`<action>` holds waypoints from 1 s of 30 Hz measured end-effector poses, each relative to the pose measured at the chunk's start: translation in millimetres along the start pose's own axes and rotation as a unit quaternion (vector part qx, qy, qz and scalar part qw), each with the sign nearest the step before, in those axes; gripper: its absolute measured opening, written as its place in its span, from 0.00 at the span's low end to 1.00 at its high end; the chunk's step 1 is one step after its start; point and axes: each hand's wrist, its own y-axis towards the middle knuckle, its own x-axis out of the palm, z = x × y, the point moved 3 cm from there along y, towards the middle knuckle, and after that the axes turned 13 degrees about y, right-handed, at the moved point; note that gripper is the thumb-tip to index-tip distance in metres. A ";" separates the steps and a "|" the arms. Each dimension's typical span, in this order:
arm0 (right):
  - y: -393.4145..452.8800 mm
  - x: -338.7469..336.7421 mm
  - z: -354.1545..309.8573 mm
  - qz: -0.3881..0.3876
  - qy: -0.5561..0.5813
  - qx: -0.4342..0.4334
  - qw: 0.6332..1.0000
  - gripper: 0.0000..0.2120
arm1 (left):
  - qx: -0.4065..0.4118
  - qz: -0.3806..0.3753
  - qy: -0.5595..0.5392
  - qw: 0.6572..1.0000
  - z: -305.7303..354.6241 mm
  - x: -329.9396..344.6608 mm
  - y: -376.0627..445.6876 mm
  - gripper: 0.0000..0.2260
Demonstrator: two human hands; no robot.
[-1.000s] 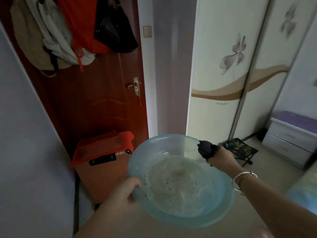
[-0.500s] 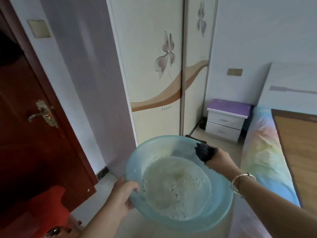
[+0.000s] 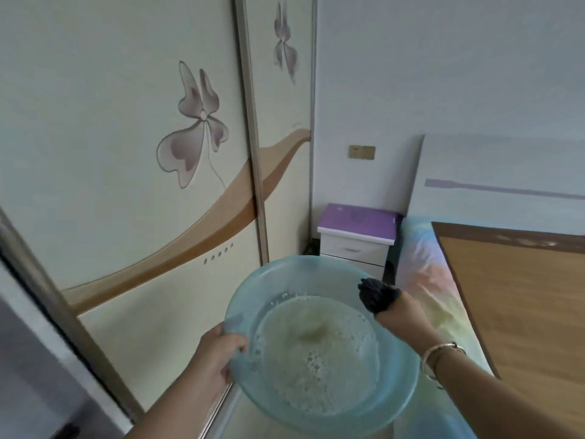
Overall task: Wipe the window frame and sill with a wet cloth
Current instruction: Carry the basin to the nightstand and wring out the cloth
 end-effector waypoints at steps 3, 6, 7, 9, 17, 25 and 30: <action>71.5 -19.1 24.4 0.033 0.000 0.043 0.999 0.28 | 0.017 -0.011 0.027 0.999 35.3 46.6 75.8 0.17; 146.1 -43.1 43.2 0.051 -0.008 0.081 0.995 0.10 | 0.024 -0.041 0.054 0.997 76.0 96.8 160.2 0.15; 169.8 -51.3 49.7 0.061 -0.006 0.093 0.994 0.10 | 0.018 -0.047 0.064 0.997 87.7 112.7 187.3 0.15; 209.0 -64.6 60.0 0.066 -0.016 0.115 0.991 0.10 | 0.022 -0.059 0.084 0.994 115.2 142.5 228.7 0.16; 411.1 -115.1 156.7 0.111 -0.040 0.204 0.972 0.17 | 0.036 -0.093 0.126 0.987 203.0 286.8 411.3 0.15; 620.4 -153.8 255.6 0.085 -0.019 0.202 0.975 0.18 | 0.013 -0.046 0.143 0.989 246.4 417.0 581.2 0.15; 721.3 -156.2 299.3 0.086 0.029 0.213 0.973 0.18 | 0.021 -0.026 0.185 0.982 267.2 479.9 685.5 0.22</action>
